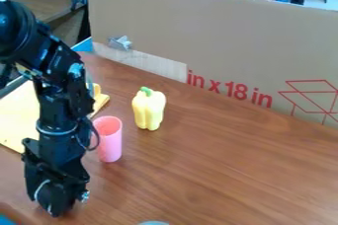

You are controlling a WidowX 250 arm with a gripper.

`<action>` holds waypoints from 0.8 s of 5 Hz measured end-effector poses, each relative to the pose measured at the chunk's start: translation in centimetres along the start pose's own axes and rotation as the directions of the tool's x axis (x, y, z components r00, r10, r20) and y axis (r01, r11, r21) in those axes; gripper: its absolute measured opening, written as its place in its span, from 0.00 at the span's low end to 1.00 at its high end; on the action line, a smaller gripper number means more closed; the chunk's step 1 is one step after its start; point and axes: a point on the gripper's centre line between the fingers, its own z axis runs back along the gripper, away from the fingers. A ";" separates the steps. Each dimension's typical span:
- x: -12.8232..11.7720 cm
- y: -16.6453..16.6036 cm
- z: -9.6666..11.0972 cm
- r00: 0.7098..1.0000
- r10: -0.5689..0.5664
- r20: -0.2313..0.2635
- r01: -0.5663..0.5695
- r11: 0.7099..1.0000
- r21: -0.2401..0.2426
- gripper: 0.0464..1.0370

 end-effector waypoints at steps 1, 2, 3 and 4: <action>-0.1 -0.1 1.7 0.996 0.044 0.072 -0.042 0.999 -0.031 0.94; -0.9 -0.2 2.8 0.996 0.077 0.041 -0.075 0.996 -0.046 0.97; -1.8 -0.7 5.7 0.996 0.084 -0.003 -0.084 0.996 -0.013 0.96; -3.6 -2.0 8.5 0.998 0.052 -0.028 -0.053 0.998 -0.024 0.96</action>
